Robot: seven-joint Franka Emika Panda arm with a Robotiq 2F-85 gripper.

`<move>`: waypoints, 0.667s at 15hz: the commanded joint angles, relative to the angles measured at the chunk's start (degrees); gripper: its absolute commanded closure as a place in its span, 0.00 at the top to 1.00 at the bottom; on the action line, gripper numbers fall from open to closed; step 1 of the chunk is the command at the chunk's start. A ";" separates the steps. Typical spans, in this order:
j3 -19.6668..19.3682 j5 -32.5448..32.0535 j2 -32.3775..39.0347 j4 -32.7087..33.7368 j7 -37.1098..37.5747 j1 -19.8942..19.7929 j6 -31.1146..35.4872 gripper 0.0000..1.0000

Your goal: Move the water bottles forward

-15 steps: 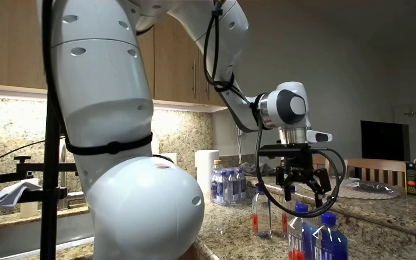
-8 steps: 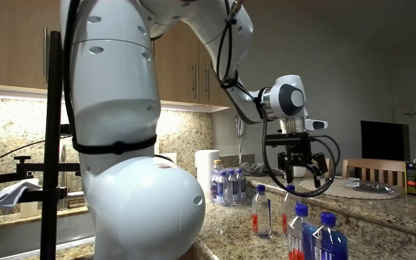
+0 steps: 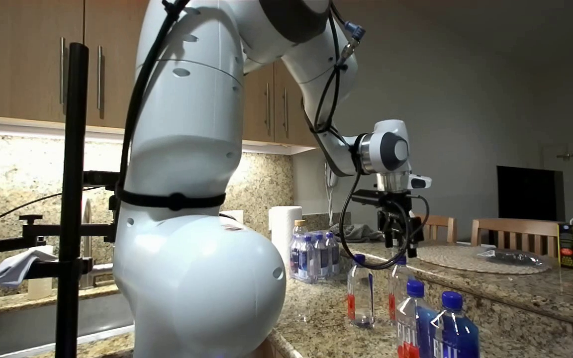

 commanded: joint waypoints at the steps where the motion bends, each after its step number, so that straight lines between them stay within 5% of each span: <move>1: -0.32 0.04 4.05 5.30 12.63 1.56 -0.65 1.00; 5: -1.06 0.98 6.75 8.89 24.25 2.72 -3.41 1.00; 10: -1.27 1.23 8.28 10.18 30.13 3.09 -6.50 1.00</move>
